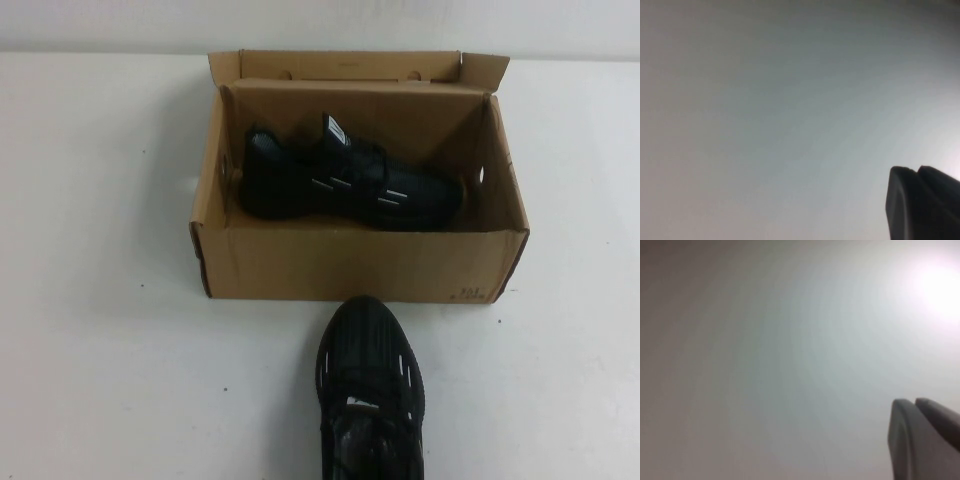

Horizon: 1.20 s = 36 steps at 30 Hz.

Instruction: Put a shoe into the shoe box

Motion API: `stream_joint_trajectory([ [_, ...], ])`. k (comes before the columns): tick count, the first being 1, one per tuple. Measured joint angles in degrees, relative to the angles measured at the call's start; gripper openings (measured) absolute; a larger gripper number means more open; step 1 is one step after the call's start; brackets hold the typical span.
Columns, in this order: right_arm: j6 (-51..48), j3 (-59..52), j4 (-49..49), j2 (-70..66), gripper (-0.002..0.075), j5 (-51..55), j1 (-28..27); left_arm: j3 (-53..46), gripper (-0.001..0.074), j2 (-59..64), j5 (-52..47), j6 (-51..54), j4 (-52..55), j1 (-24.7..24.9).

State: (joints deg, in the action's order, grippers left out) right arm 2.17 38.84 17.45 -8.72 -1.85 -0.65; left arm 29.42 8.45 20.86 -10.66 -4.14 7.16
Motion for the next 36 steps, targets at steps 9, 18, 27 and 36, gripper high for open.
stream_joint_trajectory([
  [9, 0.0, 5.2, -0.9, -14.4, -0.0016, 29.2, 0.0, 5.1, -0.0001, 13.1, -25.4, 0.0, 0.6, 0.0],
  [18, -11.1, 5.0, 17.9, -23.6, -0.0016, 48.2, 4.5, 5.1, -0.0001, 18.3, -45.3, 0.1, -0.4, 0.0],
  [27, -20.0, 5.4, 24.4, -39.8, -0.0016, 53.3, 15.9, 6.9, -0.0001, 23.7, -57.1, 5.0, -0.4, 0.0],
  [36, -10.2, 13.9, 11.9, -53.8, -0.0016, 49.0, 37.2, 7.7, -0.0001, 26.3, -61.4, 5.3, -0.4, 0.0],
])
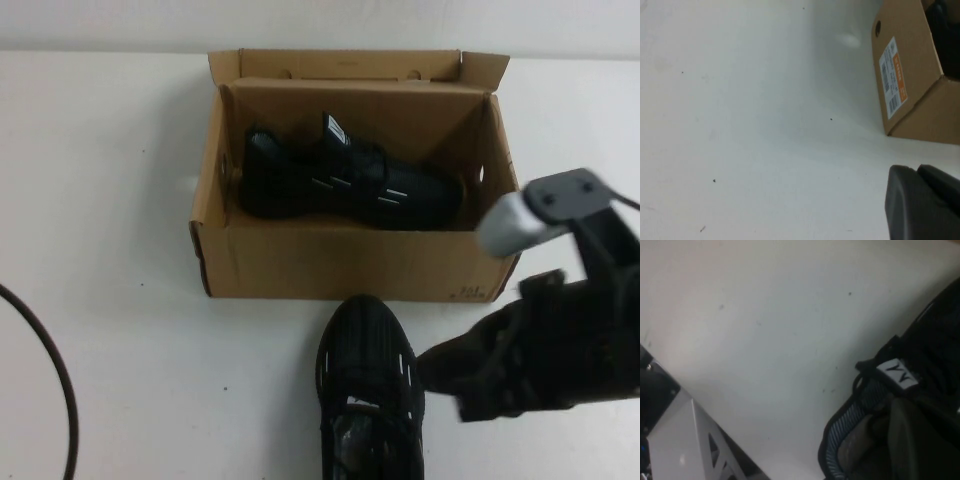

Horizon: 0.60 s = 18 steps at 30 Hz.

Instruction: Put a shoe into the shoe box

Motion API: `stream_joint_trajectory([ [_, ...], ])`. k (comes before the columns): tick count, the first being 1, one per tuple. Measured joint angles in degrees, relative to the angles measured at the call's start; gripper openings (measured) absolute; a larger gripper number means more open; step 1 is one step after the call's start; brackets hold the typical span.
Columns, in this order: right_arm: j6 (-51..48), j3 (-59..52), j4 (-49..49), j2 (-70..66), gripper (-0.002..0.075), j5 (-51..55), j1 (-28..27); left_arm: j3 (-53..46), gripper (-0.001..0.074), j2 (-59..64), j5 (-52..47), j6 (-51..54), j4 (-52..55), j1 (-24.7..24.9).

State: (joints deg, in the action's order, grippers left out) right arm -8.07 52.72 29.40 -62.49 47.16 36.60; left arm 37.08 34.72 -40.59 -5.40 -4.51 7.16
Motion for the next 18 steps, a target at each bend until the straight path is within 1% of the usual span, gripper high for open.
stream_joint_trajectory([
  [3, 10.4, 3.0, -8.1, -6.0, -0.0016, -0.4, 7.4, 0.0, -0.0001, 0.0, -0.2, 0.0, 0.0, 0.0],
  [5, 16.4, 4.9, -12.5, -9.6, -0.0014, -0.4, 11.2, 0.1, -0.0001, 0.0, -0.3, 0.0, 0.0, 0.0],
  [7, 20.5, 6.8, -15.3, -13.0, 0.0006, 0.2, 14.3, 0.1, -0.0001, 0.0, -0.4, 0.0, 0.0, 0.0],
  [9, 22.8, 8.4, -16.1, -16.6, 0.0066, 1.1, 16.0, 0.1, -0.0001, 0.0, -0.4, 0.0, 0.0, 0.0],
  [12, 23.9, 9.5, -14.8, -20.8, 0.0223, 1.3, 16.6, 0.1, -0.0001, 0.0, -0.4, 0.0, 0.0, 0.0],
  [15, 24.2, 9.8, -14.1, -24.5, 0.0363, 0.4, 16.8, 0.1, -0.0001, 0.0, -0.4, 0.0, 0.0, 0.0],
  [18, 25.1, 9.8, -14.0, -27.8, 0.0419, -0.5, 16.8, 0.1, -0.0001, 0.0, -0.8, 0.0, 0.0, 0.0],
])
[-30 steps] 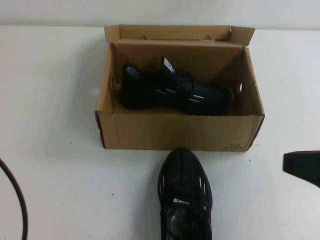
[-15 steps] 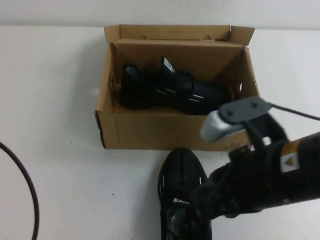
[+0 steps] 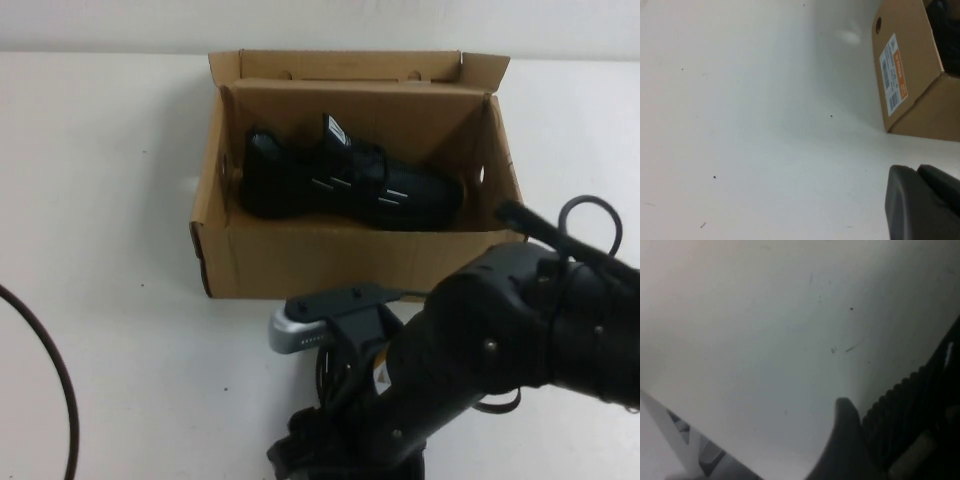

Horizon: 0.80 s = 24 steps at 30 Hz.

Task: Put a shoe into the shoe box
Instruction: Pick up the shoe from the table, then hand over the shoe

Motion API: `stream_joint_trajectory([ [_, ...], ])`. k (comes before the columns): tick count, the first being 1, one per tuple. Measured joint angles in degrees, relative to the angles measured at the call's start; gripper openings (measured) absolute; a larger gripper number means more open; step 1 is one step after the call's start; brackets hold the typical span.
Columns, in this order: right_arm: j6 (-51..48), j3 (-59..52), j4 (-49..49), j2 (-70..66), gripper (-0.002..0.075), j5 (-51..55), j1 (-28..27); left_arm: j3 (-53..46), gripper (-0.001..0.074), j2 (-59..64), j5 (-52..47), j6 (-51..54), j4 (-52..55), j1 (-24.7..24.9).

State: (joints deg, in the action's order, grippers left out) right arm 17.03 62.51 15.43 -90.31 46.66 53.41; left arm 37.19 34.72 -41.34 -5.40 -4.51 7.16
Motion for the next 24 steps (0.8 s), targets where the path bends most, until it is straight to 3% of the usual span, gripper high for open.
stream_joint_trajectory([
  [5, 0.4, 0.0, 0.0, -5.7, 0.0393, -2.6, 0.0, 0.1, -0.0001, 0.0, -0.7, 0.0, 0.0, 0.0],
  [7, 0.4, 0.1, -0.5, -7.8, 0.0309, -3.8, 0.0, 0.1, -0.0001, 0.0, -0.9, 0.0, 0.0, 0.0],
  [9, 0.4, 0.1, -2.6, -8.8, 0.0150, -4.4, 0.0, 0.1, -0.0001, 0.0, -1.2, 0.0, 0.0, 0.0],
  [12, 0.5, 0.8, -4.9, -8.8, 0.0042, -3.7, 0.1, 0.1, -0.0001, 0.0, -1.5, 0.0, -0.8, 0.0],
  [17, -3.2, 4.5, -7.4, -6.8, 0.0000, 2.0, 0.1, 0.1, -0.0001, 0.0, -2.4, 0.0, -5.1, 0.0],
  [24, -21.2, 15.5, -8.2, 0.3, -0.0007, 16.0, 0.1, 0.1, -0.0001, 0.0, -4.5, 1.6, -16.3, 0.0],
])
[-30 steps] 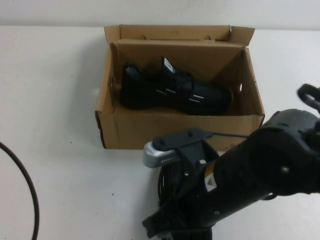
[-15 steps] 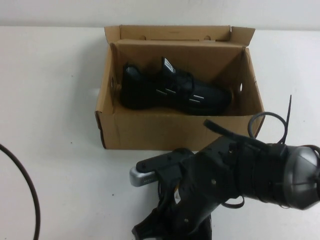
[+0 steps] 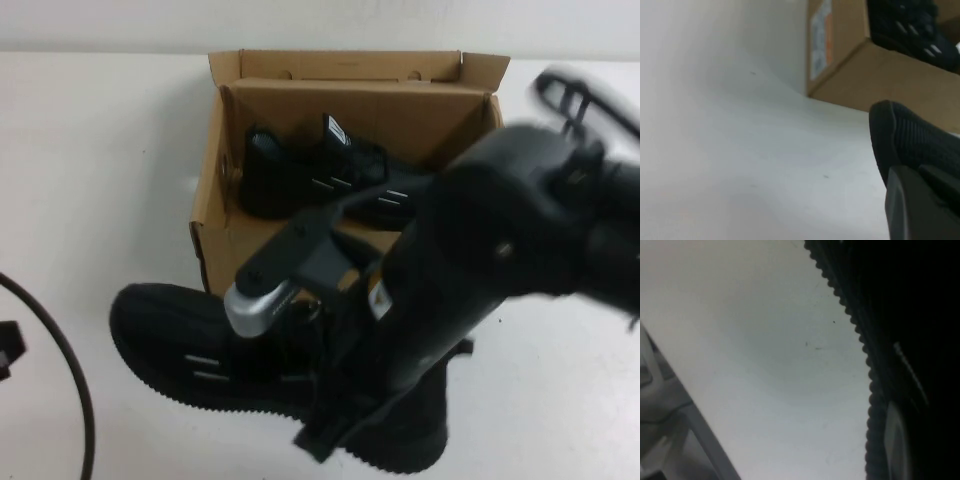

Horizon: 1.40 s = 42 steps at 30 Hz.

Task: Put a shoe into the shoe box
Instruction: Hand over the shoe

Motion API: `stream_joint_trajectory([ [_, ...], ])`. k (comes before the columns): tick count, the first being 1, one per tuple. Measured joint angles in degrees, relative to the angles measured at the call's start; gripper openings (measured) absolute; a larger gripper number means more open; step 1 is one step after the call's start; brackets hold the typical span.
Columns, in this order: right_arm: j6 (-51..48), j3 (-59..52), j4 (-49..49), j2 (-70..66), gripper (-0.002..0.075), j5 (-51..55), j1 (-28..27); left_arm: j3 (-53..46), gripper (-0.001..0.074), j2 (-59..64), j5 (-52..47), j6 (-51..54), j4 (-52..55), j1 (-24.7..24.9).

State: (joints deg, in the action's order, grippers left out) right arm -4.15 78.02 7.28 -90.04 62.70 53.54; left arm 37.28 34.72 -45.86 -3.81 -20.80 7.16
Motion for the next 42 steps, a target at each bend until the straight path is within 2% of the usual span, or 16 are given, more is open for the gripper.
stream_joint_trajectory([
  [4, -7.9, 6.1, -5.1, 2.6, -0.0008, 7.5, 0.0, 0.0, -0.0001, 0.0, -0.8, 3.8, -7.9, 0.0],
  [8, -12.3, 9.3, -16.4, 5.0, -0.0008, 8.6, 0.0, 0.0, -0.0001, 0.5, -1.1, 13.2, -16.3, 0.0],
  [12, -18.1, 9.4, -22.6, 7.1, -0.0008, 9.5, 0.0, 0.0, -0.0001, 4.7, -2.2, 21.2, -24.2, 0.0],
  [22, -20.2, 4.8, -26.2, 14.2, -0.0008, 6.5, 0.0, 0.0, -0.0001, 24.1, -6.2, 44.2, -51.9, 0.0],
  [26, -20.2, 1.4, -26.6, 17.8, -0.0008, 6.8, 0.0, 0.0, -0.0001, 31.2, -10.3, 47.9, -62.0, 0.0],
  [30, -20.2, 0.4, -26.6, 21.2, -0.0008, 7.4, 0.0, 0.1, 0.0010, 36.8, -15.5, 49.9, -67.4, 0.0],
  [32, -20.2, 0.4, -26.6, 22.4, -0.0008, 7.4, 0.0, 0.1, 0.0062, 39.0, -17.6, 50.5, -69.4, 0.0],
  [34, -20.2, 0.4, -26.7, 23.2, -0.0008, 7.6, 0.0, 0.1, 0.0168, 40.4, -19.3, 50.9, -72.0, 0.0],
  [37, -20.2, 0.4, -26.9, 23.7, -0.0008, 8.8, 0.0, 0.5, 0.0426, 41.4, -20.1, 51.2, -74.1, 0.0],
  [39, -20.2, 0.4, -26.9, 23.7, -0.0008, 9.7, 0.0, 0.8, 0.0571, 41.5, -20.4, 51.3, -74.8, 0.0],
  [42, -20.2, 0.3, -26.5, 23.7, -0.0008, 9.8, 0.0, 1.0, 0.0657, 41.5, -20.5, 51.5, -75.0, 0.0],
])
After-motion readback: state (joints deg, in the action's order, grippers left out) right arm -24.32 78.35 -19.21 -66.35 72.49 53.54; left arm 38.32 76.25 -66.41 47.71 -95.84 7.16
